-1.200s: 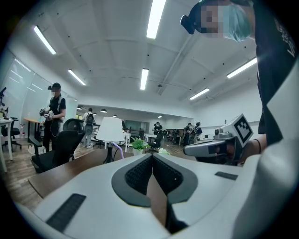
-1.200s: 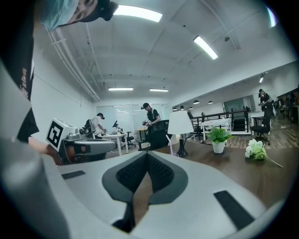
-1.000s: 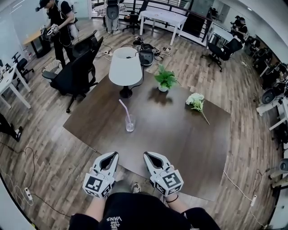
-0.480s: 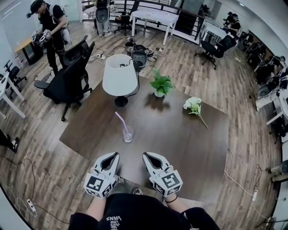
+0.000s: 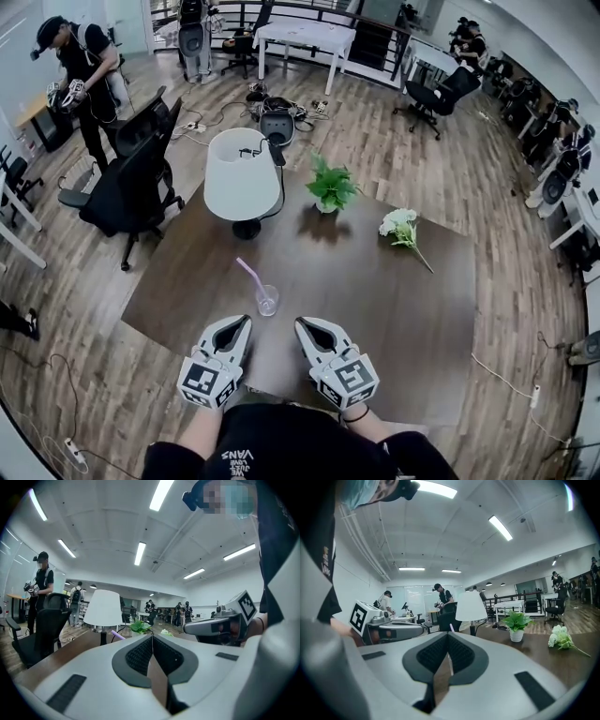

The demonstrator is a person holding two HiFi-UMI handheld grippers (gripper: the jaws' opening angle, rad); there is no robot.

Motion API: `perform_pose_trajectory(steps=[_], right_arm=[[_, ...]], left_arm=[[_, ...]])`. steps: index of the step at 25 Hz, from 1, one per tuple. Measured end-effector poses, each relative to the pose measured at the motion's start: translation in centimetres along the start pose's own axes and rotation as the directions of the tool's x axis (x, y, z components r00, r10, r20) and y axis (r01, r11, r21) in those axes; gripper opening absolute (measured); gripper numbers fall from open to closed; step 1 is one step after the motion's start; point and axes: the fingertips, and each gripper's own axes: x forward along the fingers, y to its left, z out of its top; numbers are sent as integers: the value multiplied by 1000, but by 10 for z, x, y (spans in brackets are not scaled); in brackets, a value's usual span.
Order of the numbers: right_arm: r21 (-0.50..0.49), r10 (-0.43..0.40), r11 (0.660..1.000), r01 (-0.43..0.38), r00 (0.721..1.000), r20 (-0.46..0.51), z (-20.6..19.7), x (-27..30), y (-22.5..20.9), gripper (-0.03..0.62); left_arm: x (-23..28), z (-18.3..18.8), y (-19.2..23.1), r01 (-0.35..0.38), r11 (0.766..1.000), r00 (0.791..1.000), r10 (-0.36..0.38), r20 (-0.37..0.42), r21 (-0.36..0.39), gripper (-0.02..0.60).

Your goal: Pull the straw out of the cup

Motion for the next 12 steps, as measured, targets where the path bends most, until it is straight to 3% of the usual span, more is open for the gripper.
perform_pose_trajectory(steps=[12], right_arm=[[7,-43,999,43,999,-6,2,20,-17,17]], left_arm=[[36,1,23,52,999,999,-52,-18,15,14]])
